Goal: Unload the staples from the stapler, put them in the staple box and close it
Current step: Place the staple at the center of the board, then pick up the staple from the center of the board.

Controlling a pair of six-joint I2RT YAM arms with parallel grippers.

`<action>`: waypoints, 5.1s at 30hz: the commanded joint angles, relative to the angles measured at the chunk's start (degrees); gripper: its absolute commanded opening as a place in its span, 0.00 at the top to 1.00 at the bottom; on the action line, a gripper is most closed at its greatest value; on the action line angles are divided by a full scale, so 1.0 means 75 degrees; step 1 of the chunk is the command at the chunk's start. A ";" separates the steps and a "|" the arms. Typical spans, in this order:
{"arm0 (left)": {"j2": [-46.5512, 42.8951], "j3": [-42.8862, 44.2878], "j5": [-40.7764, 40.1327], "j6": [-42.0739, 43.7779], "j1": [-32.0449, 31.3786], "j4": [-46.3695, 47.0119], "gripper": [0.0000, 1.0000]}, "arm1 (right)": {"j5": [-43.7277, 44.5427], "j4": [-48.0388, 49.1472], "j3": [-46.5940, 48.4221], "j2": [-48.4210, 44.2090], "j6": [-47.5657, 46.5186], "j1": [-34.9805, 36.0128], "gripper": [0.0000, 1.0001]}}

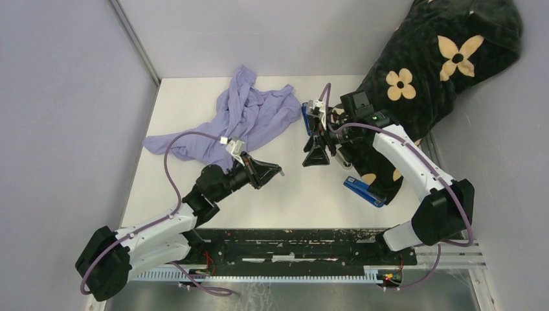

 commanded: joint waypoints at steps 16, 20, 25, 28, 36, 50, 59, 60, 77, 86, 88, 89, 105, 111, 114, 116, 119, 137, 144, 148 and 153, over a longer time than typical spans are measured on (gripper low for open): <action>0.4887 0.6583 -0.1661 0.3436 -0.1137 -0.9508 0.92 | 0.2145 -0.0058 -0.0048 -0.0481 -0.0012 -0.1887 0.26; 0.5930 0.7484 -0.1796 0.3655 -0.1415 -0.9804 0.92 | 0.2126 -0.0012 -0.0073 -0.0517 0.0047 -0.1993 0.26; 0.6989 0.8557 -0.1951 0.3897 -0.1711 -1.0264 0.91 | 0.2060 0.0001 -0.0087 -0.0563 0.0097 -0.2085 0.26; 0.7473 0.8946 -0.1970 0.3948 -0.1813 -1.0421 0.91 | 0.2008 0.0020 -0.0099 -0.0589 0.0109 -0.2135 0.26; 0.8295 0.9269 -0.1763 0.4044 -0.1910 -1.0543 0.90 | 0.2070 0.0039 -0.0103 -0.0684 0.0165 -0.2350 0.26; 0.8555 0.9129 -0.1464 0.4037 -0.1924 -1.0452 0.72 | 0.1955 0.0099 -0.0152 -0.0761 0.0256 -0.2571 0.26; 0.6288 0.7216 -0.0863 0.3656 -0.1927 -0.8411 0.55 | 0.0900 0.0198 -0.0396 -0.1153 -0.0079 -0.2676 0.26; 0.5843 0.6772 -0.0780 0.3538 -0.1925 -0.7943 0.53 | 0.0787 0.0159 -0.0405 -0.1169 -0.0181 -0.2683 0.26; -0.1206 -0.0638 -0.4315 0.3311 -0.1464 -0.2401 0.01 | -0.0862 -0.1073 -0.1523 -0.1325 -0.4677 -0.1542 0.02; -0.2944 -0.2044 -0.4932 0.3081 -0.1204 -0.1567 0.01 | 0.1046 -0.1287 -0.1889 -0.0767 -0.6747 0.0096 0.01; -0.2982 -0.2126 -0.5041 0.3032 -0.1196 -0.1498 0.01 | 0.1270 -0.1485 -0.1942 -0.0599 -0.7347 0.0325 0.01; -0.2978 -0.2158 -0.5093 0.3011 -0.1203 -0.1460 0.01 | 0.1392 -0.1488 -0.1978 -0.0535 -0.7513 0.0442 0.01; -0.3409 -0.2397 -0.5403 0.2853 -0.1187 -0.1510 0.01 | 0.4544 -0.0123 -0.1824 0.0926 -0.5985 0.2509 0.20; -0.3504 -0.2439 -0.5422 0.2831 -0.1191 -0.1529 0.01 | 0.5131 0.0391 -0.1478 0.1479 -0.5051 0.2876 0.31; -0.3501 -0.2433 -0.5435 0.2820 -0.1183 -0.1528 0.01 | 0.5515 0.0700 -0.1467 0.1611 -0.4834 0.3022 0.34; -0.3500 -0.2437 -0.5455 0.2808 -0.1186 -0.1528 0.01 | 0.5770 0.0839 -0.1442 0.1777 -0.4800 0.3139 0.36; -0.3503 -0.2440 -0.5472 0.2799 -0.1180 -0.1528 0.01 | 0.6065 0.0954 -0.1402 0.2014 -0.4786 0.3361 0.40; -0.3615 -0.2473 -0.5476 0.2784 -0.1166 -0.1586 0.01 | 0.6383 0.0870 -0.1227 0.2520 -0.4690 0.3546 0.58; -0.3704 -0.2497 -0.5485 0.2773 -0.1153 -0.1621 0.01 | 0.6413 0.0845 -0.1162 0.2619 -0.4627 0.3546 0.68; -0.3748 -0.2507 -0.5498 0.2761 -0.1157 -0.1645 0.01 | 0.6385 0.0789 -0.1136 0.2631 -0.4593 0.3546 0.75; -0.3827 -0.2509 -0.5567 0.2710 -0.1153 -0.1719 0.01 | 0.6470 0.0733 -0.1101 0.2625 -0.4505 0.3546 0.80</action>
